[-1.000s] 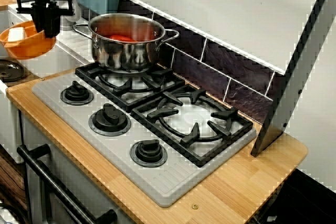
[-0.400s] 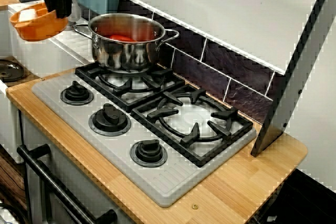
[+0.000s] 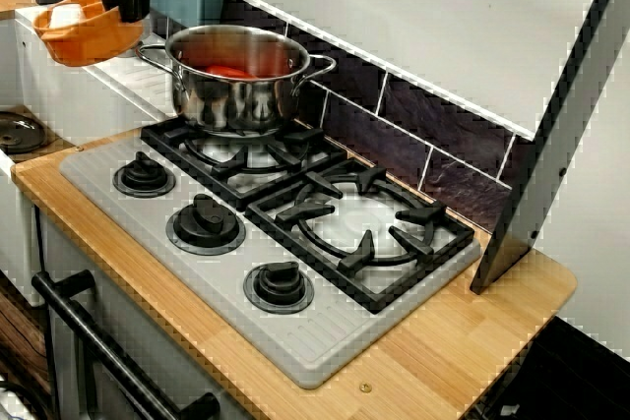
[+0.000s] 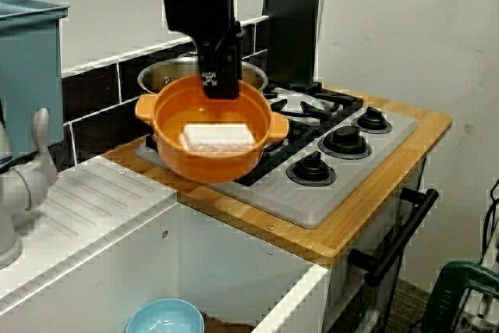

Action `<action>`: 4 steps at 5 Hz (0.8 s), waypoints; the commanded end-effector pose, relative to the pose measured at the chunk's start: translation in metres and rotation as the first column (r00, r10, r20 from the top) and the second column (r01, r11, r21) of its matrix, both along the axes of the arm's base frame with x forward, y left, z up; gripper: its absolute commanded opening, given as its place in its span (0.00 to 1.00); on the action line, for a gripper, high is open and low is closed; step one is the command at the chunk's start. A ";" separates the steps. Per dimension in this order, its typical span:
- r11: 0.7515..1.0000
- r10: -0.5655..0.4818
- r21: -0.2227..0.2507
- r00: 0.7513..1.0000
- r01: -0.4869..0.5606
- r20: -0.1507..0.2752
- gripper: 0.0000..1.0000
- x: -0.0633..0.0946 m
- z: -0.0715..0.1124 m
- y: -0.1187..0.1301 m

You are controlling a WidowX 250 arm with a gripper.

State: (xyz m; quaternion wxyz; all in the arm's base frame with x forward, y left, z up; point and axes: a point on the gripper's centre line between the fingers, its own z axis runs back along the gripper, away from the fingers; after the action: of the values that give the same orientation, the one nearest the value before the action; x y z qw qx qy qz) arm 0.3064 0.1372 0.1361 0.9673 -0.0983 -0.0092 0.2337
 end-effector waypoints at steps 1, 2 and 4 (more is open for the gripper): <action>0.997 -0.064 0.057 0.993 0.059 0.095 0.00 -0.013 0.050 -0.019; 0.994 -0.096 0.055 0.990 0.091 0.100 0.00 -0.019 0.059 -0.030; 0.987 -0.156 0.064 0.982 0.150 0.105 0.00 -0.026 0.068 -0.055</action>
State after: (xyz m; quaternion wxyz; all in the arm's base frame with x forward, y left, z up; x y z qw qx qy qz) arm 0.2887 0.0784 0.1854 0.9830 -0.0911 -0.0328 0.1559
